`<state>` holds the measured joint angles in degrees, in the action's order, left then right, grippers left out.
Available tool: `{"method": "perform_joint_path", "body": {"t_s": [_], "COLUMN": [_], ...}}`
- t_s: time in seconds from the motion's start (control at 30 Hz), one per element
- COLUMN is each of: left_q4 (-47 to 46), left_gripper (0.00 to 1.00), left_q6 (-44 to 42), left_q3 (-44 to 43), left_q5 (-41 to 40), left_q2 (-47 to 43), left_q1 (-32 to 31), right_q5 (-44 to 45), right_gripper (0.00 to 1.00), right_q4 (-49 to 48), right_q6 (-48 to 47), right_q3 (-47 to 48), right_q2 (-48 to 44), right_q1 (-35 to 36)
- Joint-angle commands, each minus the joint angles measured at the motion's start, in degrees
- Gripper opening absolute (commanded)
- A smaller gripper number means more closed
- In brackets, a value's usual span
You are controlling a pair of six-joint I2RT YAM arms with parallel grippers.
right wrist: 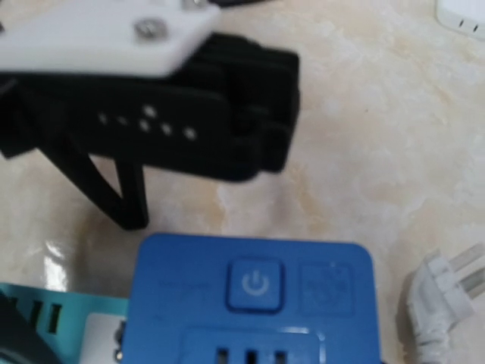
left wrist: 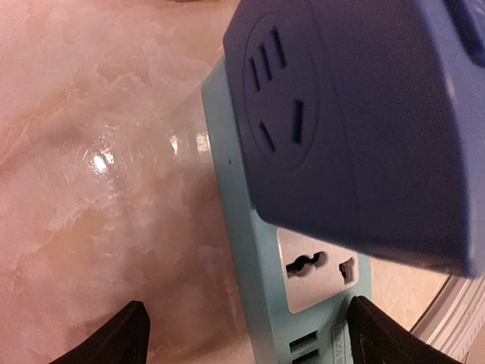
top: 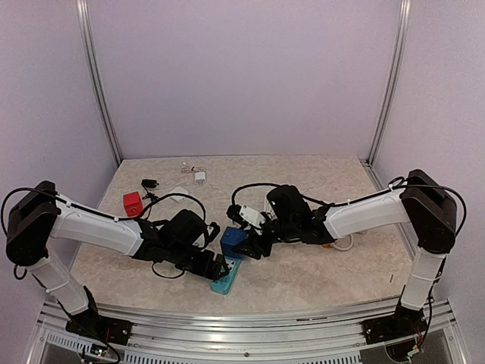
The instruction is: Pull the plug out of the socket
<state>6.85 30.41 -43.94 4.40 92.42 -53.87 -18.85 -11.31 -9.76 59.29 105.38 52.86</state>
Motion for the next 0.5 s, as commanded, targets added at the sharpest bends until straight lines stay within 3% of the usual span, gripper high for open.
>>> {"method": "perform_joint_path", "body": {"t_s": [0.0,0.47], "left_q4": [4.18,4.66], "left_gripper": [0.88,0.87], "left_q6": [-1.21,-1.65], "left_q3": [-0.1,-0.9], "left_q5": [-1.07,-1.6], "left_q2": [2.75,2.7], "left_q1": [0.48,0.37], "right_q5": [-1.58,-3.46], "right_gripper": [0.13,0.12], "right_q4": [-3.59,-4.54], "right_q6": [-0.13,5.71], "right_q3": [-0.97,-0.46], "right_q2": [-4.08,-7.19], "right_q1": [0.75,-2.57]}}
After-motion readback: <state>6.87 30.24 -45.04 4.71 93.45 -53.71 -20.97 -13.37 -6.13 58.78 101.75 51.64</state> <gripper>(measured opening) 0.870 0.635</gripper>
